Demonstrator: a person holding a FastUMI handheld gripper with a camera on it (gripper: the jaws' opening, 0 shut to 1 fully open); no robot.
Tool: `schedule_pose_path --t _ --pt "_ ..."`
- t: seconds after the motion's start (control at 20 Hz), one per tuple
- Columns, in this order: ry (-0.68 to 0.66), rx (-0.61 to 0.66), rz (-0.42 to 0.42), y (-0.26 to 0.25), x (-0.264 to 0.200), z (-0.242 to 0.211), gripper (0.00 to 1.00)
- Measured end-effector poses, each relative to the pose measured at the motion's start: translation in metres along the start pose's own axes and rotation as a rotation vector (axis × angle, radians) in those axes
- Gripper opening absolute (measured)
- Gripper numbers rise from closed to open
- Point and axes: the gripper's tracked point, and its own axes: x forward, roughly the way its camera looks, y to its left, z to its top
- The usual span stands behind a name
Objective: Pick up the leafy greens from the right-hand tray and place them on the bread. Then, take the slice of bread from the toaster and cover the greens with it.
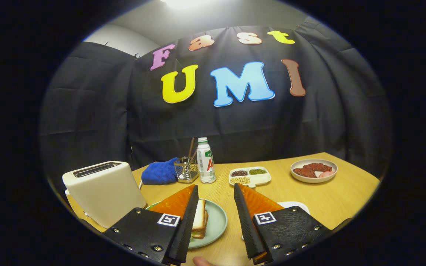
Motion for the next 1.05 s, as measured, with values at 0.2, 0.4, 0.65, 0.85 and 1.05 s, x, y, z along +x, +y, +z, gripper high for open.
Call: schedule_pose_path --t 0.2,0.4,0.65,0.85,1.05 --pt "-0.07 -0.048 0.0 -0.053 -0.03 0.027 0.59" --pt "-0.123 0.01 -0.025 -0.152 -0.056 0.054 0.59" --pt "-0.224 -0.077 -0.218 -0.352 -0.107 0.058 0.58" --pt "-0.193 -0.097 -0.265 -0.451 -0.125 0.032 0.59" --pt "-0.143 -0.09 -0.294 -0.485 -0.114 -0.001 0.59"
